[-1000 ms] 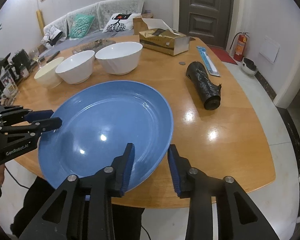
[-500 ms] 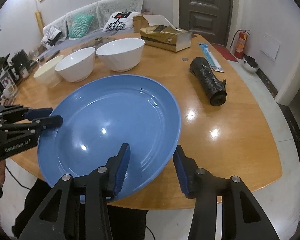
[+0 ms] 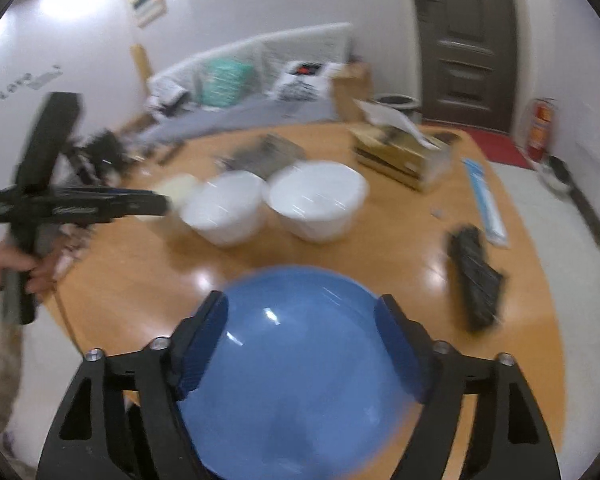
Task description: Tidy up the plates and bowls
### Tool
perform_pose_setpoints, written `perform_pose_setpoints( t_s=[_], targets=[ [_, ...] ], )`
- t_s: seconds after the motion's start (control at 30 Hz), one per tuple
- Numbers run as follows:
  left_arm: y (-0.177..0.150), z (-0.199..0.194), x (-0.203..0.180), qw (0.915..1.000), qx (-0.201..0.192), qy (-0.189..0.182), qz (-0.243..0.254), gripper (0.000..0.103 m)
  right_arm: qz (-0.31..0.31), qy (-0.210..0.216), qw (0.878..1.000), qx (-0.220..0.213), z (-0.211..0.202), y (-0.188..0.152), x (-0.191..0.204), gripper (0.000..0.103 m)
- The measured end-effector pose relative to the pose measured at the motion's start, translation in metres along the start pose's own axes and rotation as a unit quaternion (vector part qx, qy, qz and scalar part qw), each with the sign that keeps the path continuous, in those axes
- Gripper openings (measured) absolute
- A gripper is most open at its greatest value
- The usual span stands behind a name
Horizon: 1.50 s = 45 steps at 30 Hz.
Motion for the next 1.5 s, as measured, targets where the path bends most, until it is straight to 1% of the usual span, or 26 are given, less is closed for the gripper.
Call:
perform_pose_setpoints(
  t_s=[0.07,0.23,0.33,0.47,0.57,0.63,0.7,0.73,0.8,0.87,0.9,1.03,1.1,1.2,1.27,1.37,1.5],
  targets=[
    [0.014,-0.002,0.017,0.9999,-0.005,0.004,-0.008,0.042,-0.011,0.023,1.000,-0.012,0.011,0.016,0.019,0.080],
    [0.037,0.008,0.053,0.9998,0.003,0.007,-0.020,0.042,-0.055,0.046,0.997,0.006,0.049,0.035,0.061,0.080],
    [0.045,0.020,0.063,0.9997,0.013,0.004,-0.020,0.042,-0.075,0.049,0.996,0.014,0.071,0.040,0.081,0.088],
    [0.054,0.034,0.078,0.9993,0.027,0.005,-0.025,0.042,-0.084,0.045,0.995,0.030,0.094,0.045,0.095,0.090],
    [0.055,0.036,0.087,0.9991,0.030,0.010,-0.027,0.042,-0.076,0.064,0.994,0.043,0.106,0.049,0.103,0.090],
    [0.055,0.037,0.093,0.9990,0.030,0.012,-0.031,0.042,-0.075,0.071,0.994,0.044,0.110,0.052,0.109,0.090],
    [0.055,0.040,0.097,0.9987,0.036,0.000,-0.036,0.042,-0.083,0.058,0.994,0.046,0.114,0.053,0.114,0.090],
    [0.056,0.043,0.097,0.9987,0.039,-0.001,-0.033,0.041,-0.087,0.044,0.994,0.051,0.119,0.053,0.116,0.090],
    [0.058,0.050,0.094,0.9987,0.045,0.003,-0.024,0.040,-0.094,0.034,0.993,0.068,0.130,0.052,0.118,0.090],
    [0.060,0.059,0.091,0.9983,0.056,0.003,-0.015,0.034,-0.091,0.019,0.992,0.082,0.140,0.052,0.116,0.090],
    [0.061,0.064,0.091,0.9980,0.062,0.006,-0.012,0.032,-0.089,0.016,0.992,0.086,0.143,0.051,0.115,0.090],
    [0.064,0.080,0.090,0.9966,0.080,0.019,0.005,0.025,-0.077,0.016,0.992,0.096,0.156,0.053,0.113,0.090],
    [0.066,0.084,0.090,0.9962,0.081,0.028,0.011,0.025,-0.078,0.014,0.992,0.100,0.161,0.054,0.113,0.090],
    [0.068,0.089,0.090,0.9959,0.085,0.029,0.009,0.024,-0.083,0.011,0.991,0.103,0.169,0.054,0.116,0.090],
    [0.067,0.093,0.088,0.9954,0.090,0.030,0.014,0.020,-0.082,0.005,0.991,0.104,0.173,0.054,0.115,0.090],
    [0.065,0.100,0.089,0.9943,0.098,0.039,0.018,0.018,-0.087,0.009,0.991,0.105,0.178,0.055,0.117,0.090],
    [0.062,0.106,0.090,0.9941,0.102,0.031,0.016,0.016,-0.098,0.007,0.990,0.104,0.183,0.056,0.120,0.090]
  ],
)
Point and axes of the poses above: each gripper's, at about its wrist camera, not at the fingertips, and z roughly the way its jaws point, x to its left, y to its top, the point moved 3 cm from there along z, roughly the way its jaws point, and after that the axes turned 9 degrees about -y, right-handed, at the moved point
